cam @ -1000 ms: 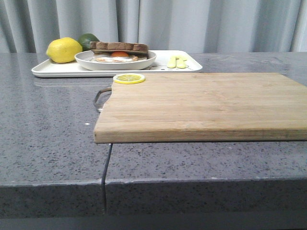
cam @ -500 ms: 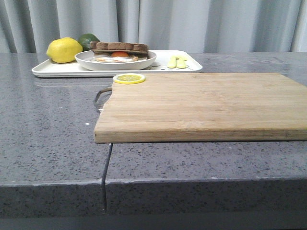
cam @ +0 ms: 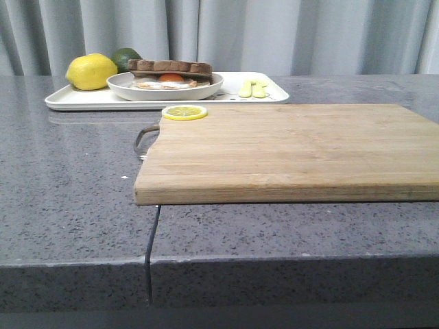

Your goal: Place bread and move sandwich to tray

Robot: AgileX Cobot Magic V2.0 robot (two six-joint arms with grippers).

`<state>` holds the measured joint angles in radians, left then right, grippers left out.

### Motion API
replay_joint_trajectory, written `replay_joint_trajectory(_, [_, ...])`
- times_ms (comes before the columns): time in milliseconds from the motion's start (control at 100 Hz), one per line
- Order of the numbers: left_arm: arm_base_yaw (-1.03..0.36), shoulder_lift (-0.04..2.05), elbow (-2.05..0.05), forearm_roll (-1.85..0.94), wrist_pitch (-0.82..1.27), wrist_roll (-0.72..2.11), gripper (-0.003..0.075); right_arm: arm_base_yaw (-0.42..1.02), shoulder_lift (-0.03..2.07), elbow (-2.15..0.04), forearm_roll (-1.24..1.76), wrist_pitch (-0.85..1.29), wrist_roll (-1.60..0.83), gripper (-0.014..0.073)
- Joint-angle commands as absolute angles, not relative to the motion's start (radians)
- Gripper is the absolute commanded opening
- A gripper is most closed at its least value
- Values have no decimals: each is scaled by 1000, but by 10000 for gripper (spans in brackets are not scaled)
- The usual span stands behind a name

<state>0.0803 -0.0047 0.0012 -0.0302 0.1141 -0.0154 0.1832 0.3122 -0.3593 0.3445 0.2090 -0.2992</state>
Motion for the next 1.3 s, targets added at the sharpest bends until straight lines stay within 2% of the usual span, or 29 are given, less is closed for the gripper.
replay_joint_trajectory(0, [80, -36, 17, -41, 23, -17, -19, 180, 317, -386, 341, 138, -308, -67])
replay_joint_trajectory(1040, [80, -36, 17, -73, 22, -17, -19, 180, 317, -381, 341, 136, -308, -67])
replay_joint_trajectory(1290, [80, -36, 17, -73, 22, -17, -19, 180, 297, -327, 229, 100, -271, -67])
